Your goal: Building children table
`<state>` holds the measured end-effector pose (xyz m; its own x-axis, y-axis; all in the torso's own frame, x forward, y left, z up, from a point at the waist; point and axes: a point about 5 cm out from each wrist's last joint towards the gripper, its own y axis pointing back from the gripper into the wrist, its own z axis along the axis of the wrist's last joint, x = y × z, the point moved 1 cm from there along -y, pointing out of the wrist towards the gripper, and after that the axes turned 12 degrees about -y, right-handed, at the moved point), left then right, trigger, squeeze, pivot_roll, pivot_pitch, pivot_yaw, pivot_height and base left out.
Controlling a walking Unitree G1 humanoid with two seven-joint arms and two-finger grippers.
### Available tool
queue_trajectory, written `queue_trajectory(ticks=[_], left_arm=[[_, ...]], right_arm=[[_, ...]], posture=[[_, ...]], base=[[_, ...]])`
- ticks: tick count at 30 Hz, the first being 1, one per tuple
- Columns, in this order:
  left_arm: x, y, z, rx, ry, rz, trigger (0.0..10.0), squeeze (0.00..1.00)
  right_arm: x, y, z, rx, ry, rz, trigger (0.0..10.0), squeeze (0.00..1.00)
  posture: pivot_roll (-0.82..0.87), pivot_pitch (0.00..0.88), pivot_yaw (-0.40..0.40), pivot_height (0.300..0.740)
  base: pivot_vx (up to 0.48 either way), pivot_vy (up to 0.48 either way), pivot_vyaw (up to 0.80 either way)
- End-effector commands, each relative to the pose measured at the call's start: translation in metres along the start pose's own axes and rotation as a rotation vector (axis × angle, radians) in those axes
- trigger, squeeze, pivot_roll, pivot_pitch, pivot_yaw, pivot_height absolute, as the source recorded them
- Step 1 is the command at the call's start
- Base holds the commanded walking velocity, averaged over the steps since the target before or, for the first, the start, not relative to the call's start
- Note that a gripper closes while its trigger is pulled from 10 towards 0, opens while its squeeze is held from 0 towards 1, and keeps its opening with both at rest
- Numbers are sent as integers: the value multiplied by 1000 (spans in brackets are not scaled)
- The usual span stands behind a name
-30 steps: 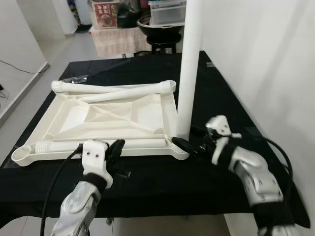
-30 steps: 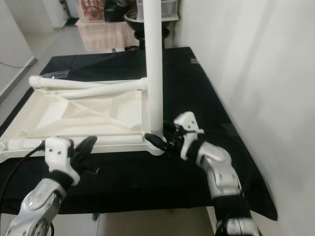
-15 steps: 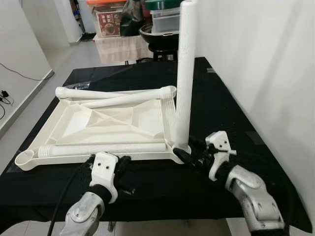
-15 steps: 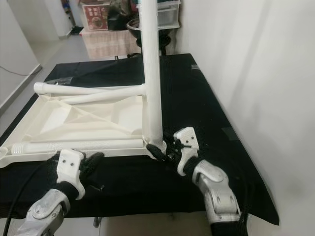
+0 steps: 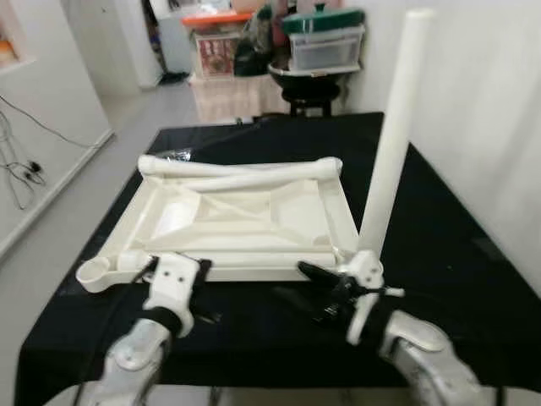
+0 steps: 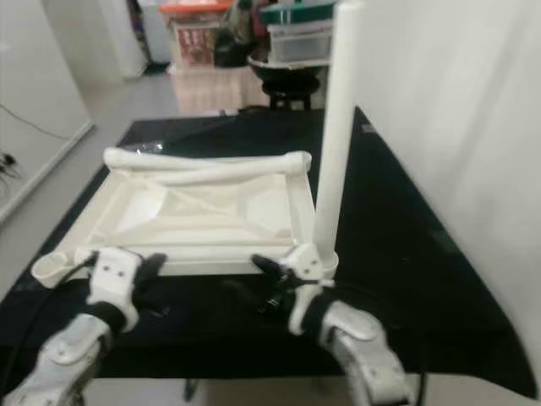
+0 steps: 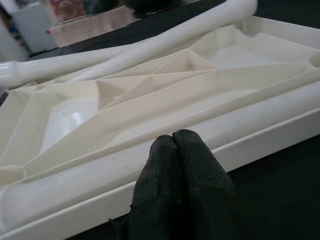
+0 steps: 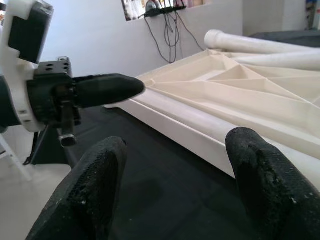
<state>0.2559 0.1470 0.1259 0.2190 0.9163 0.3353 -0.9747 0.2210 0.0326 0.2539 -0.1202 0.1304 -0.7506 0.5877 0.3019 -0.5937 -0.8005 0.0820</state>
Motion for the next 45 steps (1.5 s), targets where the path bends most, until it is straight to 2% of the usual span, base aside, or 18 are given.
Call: queue_trajectory(ticks=[1,5,7,9,10,12,15,23,33,45], left_arm=[[-3,0,-1,2,-9,-6,10000,0],[-5,-1,0,-3,-3,2,10000,0],[-5,-2,1,-5,-2,2,10000,0],[-5,-2,1,-5,-2,2,10000,0],[-6,-3,1,-7,-9,-6,10000,0],[-6,-5,1,-10,-15,-12,10000,0],[-5,-6,2,-16,-14,-7,10000,0],[-2,-5,2,-10,11,19,10000,0],[-4,-8,2,-4,42,-7,10000,0],[-8,-9,2,-37,77,-47,10000,0]], right_arm=[[0,-1,1,10,9,1,10000,0],[-9,-13,7,-26,30,-95,10000,0],[-19,-20,13,-78,23,-194,10000,0],[-19,-20,13,-78,23,-194,10000,0],[-29,-24,19,-121,16,-290,10000,0],[-33,-27,22,-134,37,-340,10000,0],[-36,-29,24,-139,55,-370,10000,0],[-41,-31,25,-143,73,-418,10000,0],[-46,-34,26,-159,95,-466,10000,0],[-51,-35,23,-176,61,-481,10000,0]], posture=[[-47,0,41,740],[-57,0,33,740],[-60,0,38,740],[-60,0,38,740],[-62,0,40,740],[-62,0,40,740],[-60,0,41,740],[-57,4,37,740],[-64,6,40,740],[-62,0,42,740]], base=[[0,472,0],[0,471,0],[0,471,0],[0,472,0],[0,469,0],[0,469,0],[0,469,0],[0,0,0],[0,0,0],[0,0,-65]])
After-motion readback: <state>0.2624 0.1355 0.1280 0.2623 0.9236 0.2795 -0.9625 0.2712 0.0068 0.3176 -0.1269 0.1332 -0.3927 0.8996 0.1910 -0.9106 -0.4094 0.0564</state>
